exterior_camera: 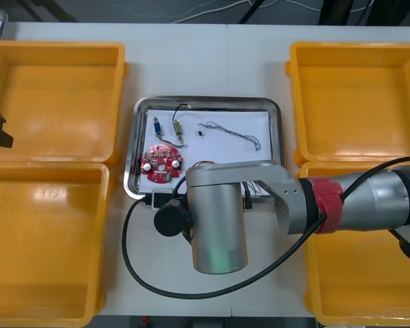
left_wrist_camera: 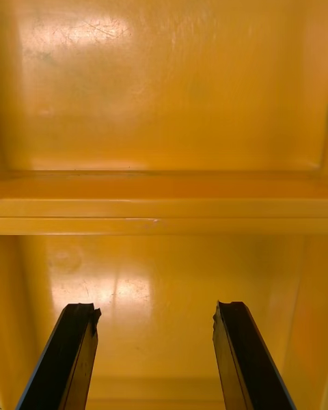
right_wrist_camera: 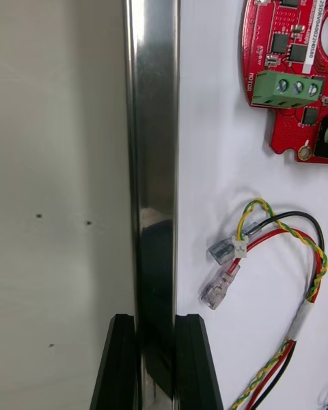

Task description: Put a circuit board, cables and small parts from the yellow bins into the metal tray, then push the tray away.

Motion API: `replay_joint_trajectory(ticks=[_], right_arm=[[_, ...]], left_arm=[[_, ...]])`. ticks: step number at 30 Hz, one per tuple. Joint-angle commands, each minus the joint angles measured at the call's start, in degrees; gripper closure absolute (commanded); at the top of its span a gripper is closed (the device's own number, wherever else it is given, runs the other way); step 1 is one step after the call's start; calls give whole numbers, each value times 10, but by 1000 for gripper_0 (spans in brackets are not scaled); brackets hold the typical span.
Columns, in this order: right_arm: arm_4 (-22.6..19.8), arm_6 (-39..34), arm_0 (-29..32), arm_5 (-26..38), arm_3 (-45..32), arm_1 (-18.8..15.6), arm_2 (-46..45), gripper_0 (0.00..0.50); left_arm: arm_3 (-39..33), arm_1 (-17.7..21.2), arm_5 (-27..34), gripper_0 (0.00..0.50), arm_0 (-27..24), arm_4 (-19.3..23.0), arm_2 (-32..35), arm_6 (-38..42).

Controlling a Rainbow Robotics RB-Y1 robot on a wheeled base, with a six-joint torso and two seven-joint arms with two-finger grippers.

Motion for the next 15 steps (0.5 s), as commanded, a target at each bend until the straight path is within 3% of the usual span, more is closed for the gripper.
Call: replay_joint_trajectory(ticks=[1, 15], right_arm=[[9, 31, -37, -19, 23, -10, 9, 500], [9, 67, -73, -114, 126, -12, 9, 500]], left_arm=[[-17, -2, -6, 0, 9, 3, 13, -17], [-17, -2, -6, 0, 9, 3, 13, -17]])
